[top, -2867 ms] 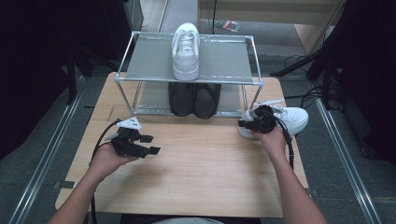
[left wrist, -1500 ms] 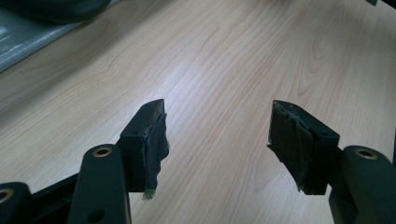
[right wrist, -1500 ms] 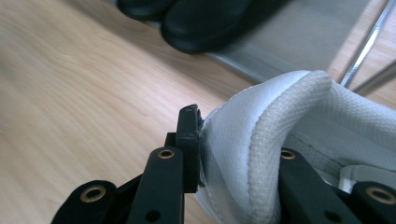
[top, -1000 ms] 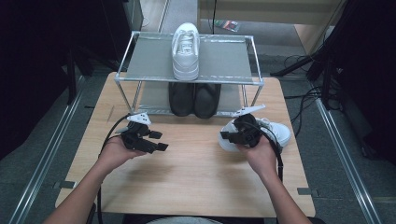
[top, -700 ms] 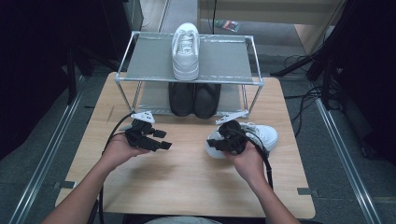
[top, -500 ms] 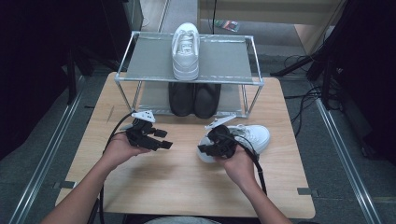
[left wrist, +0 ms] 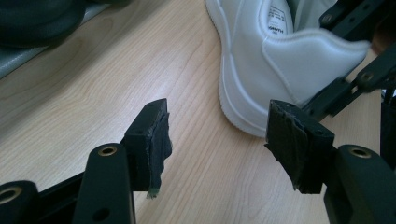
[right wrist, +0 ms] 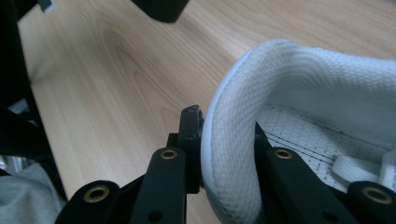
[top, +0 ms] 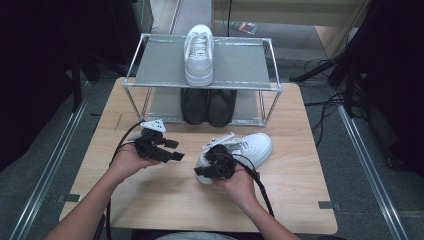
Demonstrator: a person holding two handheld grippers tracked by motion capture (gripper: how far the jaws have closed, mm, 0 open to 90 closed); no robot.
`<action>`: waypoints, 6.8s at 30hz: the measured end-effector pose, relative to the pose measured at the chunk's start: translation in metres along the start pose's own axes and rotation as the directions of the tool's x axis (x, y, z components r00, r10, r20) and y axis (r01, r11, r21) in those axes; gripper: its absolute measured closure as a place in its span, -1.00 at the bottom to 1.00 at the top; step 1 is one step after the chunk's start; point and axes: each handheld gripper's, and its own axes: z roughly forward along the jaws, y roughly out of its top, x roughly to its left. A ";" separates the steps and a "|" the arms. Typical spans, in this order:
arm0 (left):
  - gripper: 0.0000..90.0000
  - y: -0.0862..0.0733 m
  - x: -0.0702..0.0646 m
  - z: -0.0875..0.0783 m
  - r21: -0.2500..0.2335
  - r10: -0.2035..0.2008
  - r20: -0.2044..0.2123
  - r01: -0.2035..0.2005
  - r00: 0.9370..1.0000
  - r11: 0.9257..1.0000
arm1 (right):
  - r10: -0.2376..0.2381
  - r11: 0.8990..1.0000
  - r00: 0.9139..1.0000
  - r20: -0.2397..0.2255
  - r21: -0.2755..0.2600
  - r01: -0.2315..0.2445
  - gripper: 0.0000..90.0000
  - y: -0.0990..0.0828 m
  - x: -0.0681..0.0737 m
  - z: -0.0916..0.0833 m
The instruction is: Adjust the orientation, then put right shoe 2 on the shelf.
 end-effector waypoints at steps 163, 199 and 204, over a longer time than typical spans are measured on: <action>0.03 0.024 -0.020 0.020 0.011 -0.065 0.050 0.064 0.997 0.998 | 0.193 0.928 0.948 0.254 -0.361 -0.092 0.13 -0.080 -0.055 -0.073; 0.01 0.019 -0.016 0.015 0.009 -0.083 0.045 0.083 0.996 0.997 | 0.226 0.921 0.936 0.269 -0.372 -0.115 0.88 -0.073 -0.074 -0.076; 0.00 0.019 -0.013 0.010 -0.003 -0.090 0.050 0.090 0.995 0.996 | 0.258 0.912 0.942 0.215 -0.376 -0.164 0.88 -0.074 -0.079 -0.083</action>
